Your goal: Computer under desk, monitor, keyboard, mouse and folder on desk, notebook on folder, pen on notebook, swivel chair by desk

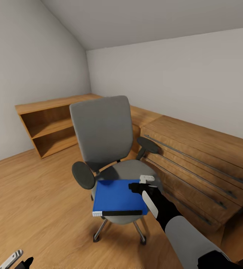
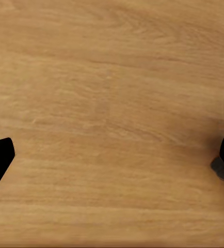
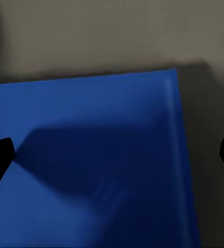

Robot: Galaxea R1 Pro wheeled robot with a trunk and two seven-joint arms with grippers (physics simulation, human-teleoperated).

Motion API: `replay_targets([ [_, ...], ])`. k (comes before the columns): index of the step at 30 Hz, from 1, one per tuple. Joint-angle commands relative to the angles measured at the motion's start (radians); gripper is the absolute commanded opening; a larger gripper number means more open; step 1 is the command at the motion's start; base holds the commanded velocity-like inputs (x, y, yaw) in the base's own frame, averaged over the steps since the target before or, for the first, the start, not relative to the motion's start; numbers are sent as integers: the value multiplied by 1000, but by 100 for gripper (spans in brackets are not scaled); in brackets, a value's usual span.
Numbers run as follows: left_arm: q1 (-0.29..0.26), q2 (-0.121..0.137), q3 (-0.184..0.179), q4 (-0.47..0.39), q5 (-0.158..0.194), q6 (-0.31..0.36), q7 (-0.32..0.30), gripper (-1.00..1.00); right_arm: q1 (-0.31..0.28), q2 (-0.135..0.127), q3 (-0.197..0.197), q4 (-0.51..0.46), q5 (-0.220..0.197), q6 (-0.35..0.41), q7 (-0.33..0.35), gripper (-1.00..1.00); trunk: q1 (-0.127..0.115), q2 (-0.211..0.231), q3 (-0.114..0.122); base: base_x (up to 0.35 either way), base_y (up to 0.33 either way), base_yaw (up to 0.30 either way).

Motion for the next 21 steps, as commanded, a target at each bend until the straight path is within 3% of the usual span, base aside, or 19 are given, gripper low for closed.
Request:
replay_targets([
  [1,0,0,0,-2,11,6,6,100,0,-1,6,52,-16,3,-9,100,0,0,-1,-91,0,0],
  [21,0,-1,0,-2,11,6,7,100,0,-1,6,52,-17,3,-9,100,0,0,-1,-10,0,-8],
])
